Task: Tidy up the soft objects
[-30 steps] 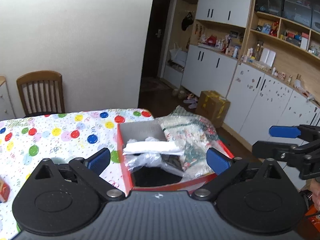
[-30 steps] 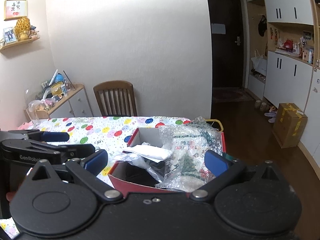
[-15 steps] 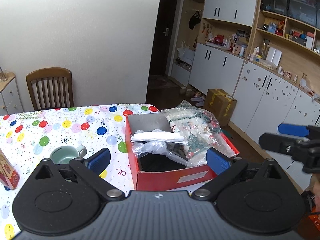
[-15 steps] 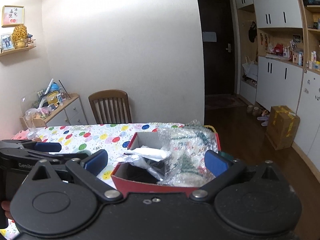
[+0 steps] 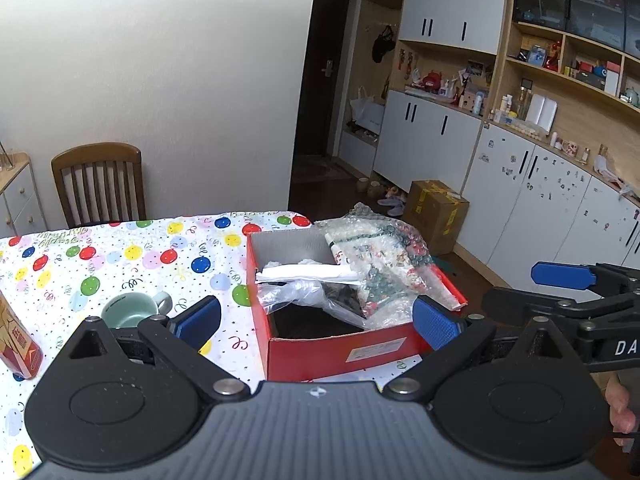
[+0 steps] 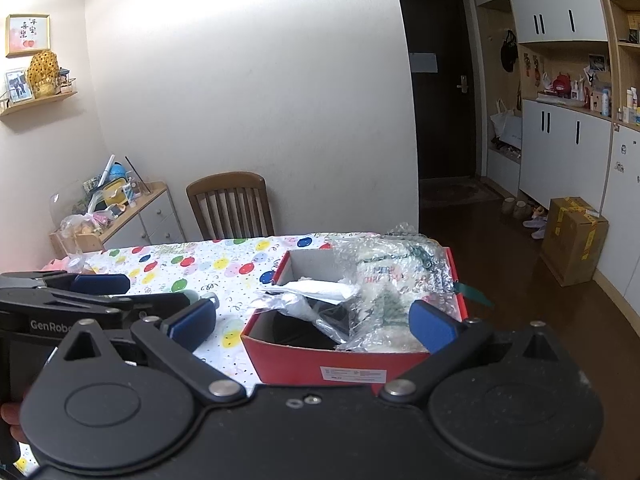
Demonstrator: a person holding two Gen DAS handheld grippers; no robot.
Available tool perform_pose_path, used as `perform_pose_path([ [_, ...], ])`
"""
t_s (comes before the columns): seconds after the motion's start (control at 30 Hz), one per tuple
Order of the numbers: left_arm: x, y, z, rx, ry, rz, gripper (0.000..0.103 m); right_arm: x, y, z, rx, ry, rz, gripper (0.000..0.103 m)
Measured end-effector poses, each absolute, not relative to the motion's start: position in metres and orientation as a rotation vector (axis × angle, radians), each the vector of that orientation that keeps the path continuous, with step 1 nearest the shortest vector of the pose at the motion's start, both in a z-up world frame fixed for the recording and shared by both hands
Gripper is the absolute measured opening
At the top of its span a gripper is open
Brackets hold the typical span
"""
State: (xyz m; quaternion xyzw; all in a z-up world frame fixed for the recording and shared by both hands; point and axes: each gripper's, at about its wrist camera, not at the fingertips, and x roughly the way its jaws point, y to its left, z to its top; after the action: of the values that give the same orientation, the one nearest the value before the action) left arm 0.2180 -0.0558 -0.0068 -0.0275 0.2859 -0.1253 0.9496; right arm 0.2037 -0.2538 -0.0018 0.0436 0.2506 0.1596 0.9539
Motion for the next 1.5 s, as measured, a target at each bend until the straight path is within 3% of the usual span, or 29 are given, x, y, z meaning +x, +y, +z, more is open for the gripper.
perform_pose_path([
  [1.5,0.2163,-0.0570,-0.0018,-0.063,0.539,-0.270,0.103,0.2106,-0.2583,-0.0053,0.135,0.501,0.285,0.103],
])
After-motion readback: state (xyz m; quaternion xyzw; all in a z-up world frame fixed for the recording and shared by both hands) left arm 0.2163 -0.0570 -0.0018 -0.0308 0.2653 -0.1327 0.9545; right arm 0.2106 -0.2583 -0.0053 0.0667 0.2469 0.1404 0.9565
